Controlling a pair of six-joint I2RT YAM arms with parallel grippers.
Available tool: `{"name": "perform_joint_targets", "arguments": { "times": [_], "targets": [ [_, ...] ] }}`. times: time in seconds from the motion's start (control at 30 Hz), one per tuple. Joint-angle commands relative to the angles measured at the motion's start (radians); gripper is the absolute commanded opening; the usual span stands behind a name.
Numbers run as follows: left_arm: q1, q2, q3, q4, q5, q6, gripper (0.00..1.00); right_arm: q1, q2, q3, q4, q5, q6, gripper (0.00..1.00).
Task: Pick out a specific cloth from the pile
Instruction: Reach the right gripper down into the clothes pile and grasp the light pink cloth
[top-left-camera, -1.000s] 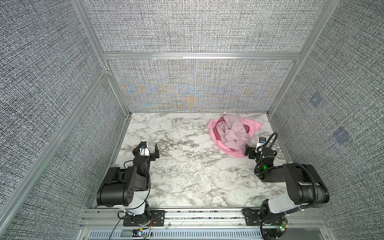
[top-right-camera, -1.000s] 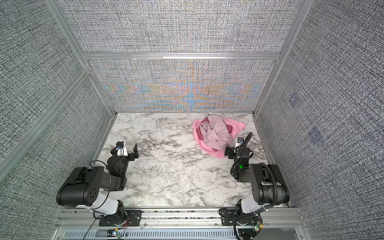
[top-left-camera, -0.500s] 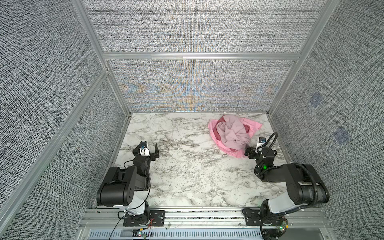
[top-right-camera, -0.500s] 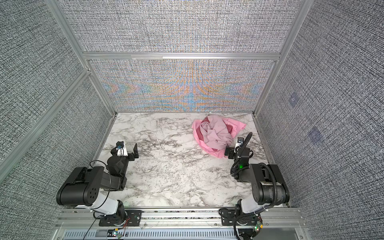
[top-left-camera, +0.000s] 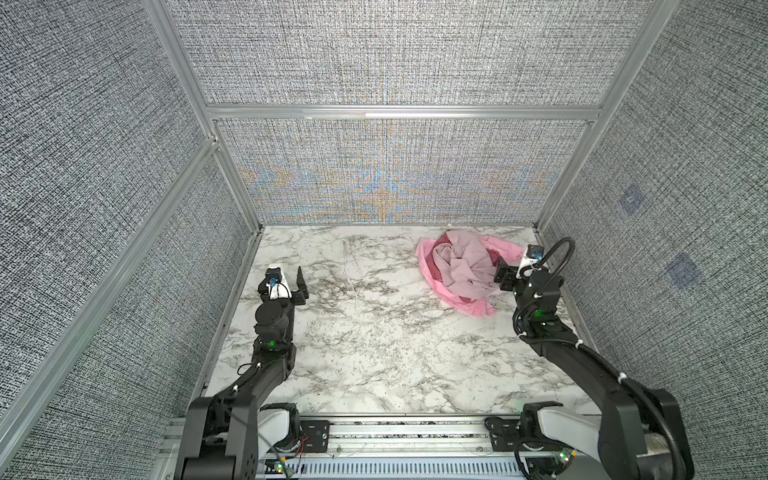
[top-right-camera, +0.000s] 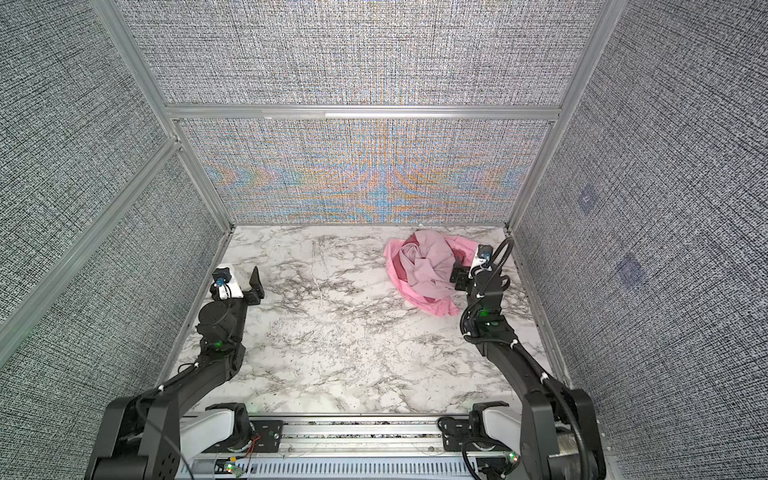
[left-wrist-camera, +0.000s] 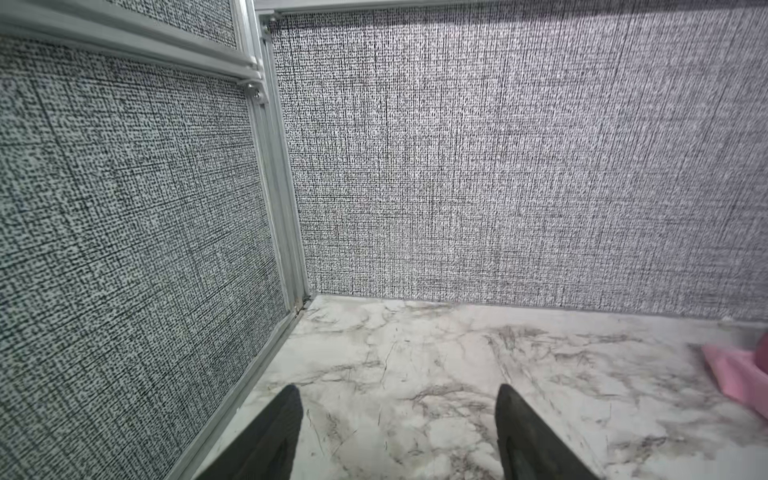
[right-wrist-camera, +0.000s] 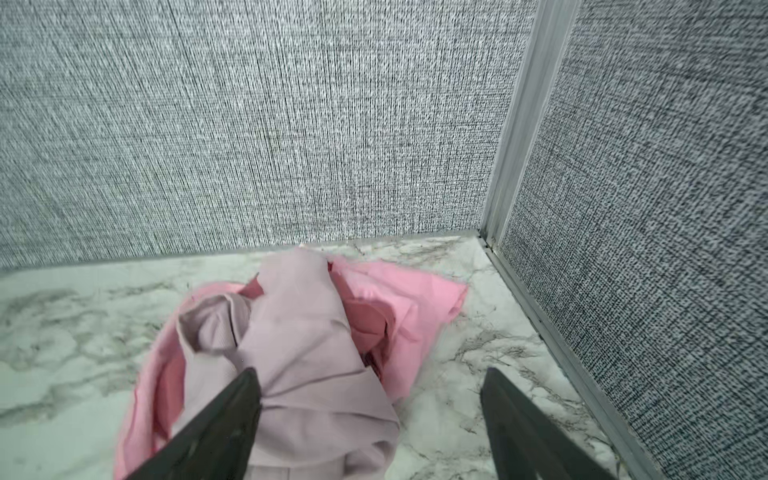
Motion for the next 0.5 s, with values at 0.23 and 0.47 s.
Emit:
{"name": "perform_joint_targets", "arguments": {
  "times": [0.23, 0.47],
  "targets": [
    [-0.057, -0.072, 0.159, -0.516, 0.067, -0.269, 0.71, 0.325, 0.231, 0.286, -0.531, 0.024, 0.129, 0.67],
    [-0.062, -0.076, 0.173, -0.594, 0.071, -0.298, 0.71, 0.382, 0.503, 0.446, -0.561, -0.068, 0.200, 0.56]
  ]
}}
